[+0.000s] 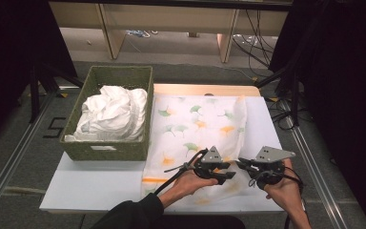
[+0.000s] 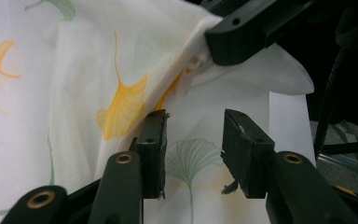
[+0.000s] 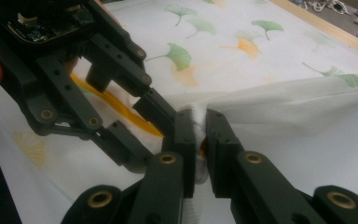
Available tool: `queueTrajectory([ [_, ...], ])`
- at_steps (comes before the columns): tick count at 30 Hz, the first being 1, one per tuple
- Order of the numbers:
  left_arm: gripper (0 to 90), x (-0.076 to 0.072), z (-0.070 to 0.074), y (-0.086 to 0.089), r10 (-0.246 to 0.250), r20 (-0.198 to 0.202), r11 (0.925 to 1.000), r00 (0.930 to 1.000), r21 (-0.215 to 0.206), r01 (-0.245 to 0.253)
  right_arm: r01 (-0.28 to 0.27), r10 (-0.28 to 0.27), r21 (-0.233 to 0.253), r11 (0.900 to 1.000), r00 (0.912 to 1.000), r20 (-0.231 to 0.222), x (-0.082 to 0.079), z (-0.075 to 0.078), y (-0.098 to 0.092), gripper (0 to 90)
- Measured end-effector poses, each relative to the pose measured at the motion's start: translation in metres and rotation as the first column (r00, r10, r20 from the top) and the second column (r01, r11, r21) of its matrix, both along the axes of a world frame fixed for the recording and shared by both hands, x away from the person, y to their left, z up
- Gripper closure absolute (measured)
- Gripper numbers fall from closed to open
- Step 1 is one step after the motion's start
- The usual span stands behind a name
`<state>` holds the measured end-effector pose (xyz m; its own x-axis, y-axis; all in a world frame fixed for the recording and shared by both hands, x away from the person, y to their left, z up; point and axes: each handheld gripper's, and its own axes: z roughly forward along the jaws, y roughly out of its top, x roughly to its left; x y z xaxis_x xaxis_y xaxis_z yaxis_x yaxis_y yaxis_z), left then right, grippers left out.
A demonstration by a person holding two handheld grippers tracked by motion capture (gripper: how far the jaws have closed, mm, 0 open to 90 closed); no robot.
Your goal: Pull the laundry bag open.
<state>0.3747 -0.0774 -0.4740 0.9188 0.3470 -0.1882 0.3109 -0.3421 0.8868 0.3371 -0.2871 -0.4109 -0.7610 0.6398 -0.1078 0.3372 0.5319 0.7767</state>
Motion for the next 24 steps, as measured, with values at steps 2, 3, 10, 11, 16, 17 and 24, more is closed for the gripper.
queueTrajectory([
  [2,60.7,-0.0002,0.0008,-0.0004,0.008,-0.011,1.0,0.9999,-0.003,-0.008,-0.008,0.008,-0.004,1.0,0.9999,0.007,-0.0003,0.0008,0.0015,84.9],
  [3,60.7,-0.0004,0.0009,-0.0006,0.009,-0.012,1.0,0.9999,-0.005,-0.009,-0.004,0.004,-0.003,1.0,1.0,0.002,-0.0009,0.0014,0.0017,84.9],
  [10,63.4,-0.0026,0.0028,-0.0015,0.014,0.008,0.9998,0.9999,-0.015,-0.013,-0.021,0.021,0.0,1.0,0.9997,-0.01,-0.0011,0.0012,0.0013,84.9],
  [11,64.6,-0.0029,0.0031,-0.0014,0.013,0.011,0.9998,0.9998,-0.016,-0.013,-0.025,0.025,0.004,1.0,0.9994,-0.024,-0.0012,0.001,0.0016,84.9],
  [16,71.8,-0.0013,0.0036,-0.0004,0.009,0.038,0.9998,0.9992,-0.018,-0.009,-0.027,0.027,0.009,1.0,0.9996,-0.014,-0.0014,0.0011,0.0018,84.8],
  [17,73.4,-0.0017,0.0037,-0.0002,0.022,0.018,0.9995,0.9996,-0.024,-0.022,-0.027,0.028,0.009,1.0,0.9995,-0.015,-0.0016,0.0012,0.002,84.9],
  [24,80.2,-0.0026,0.0054,0.0007,0.023,0.022,0.9991,0.9995,-0.035,-0.022,-0.025,0.025,0.006,1.0,0.9994,-0.025,-0.0019,0.0011,0.0011,84.9],
])
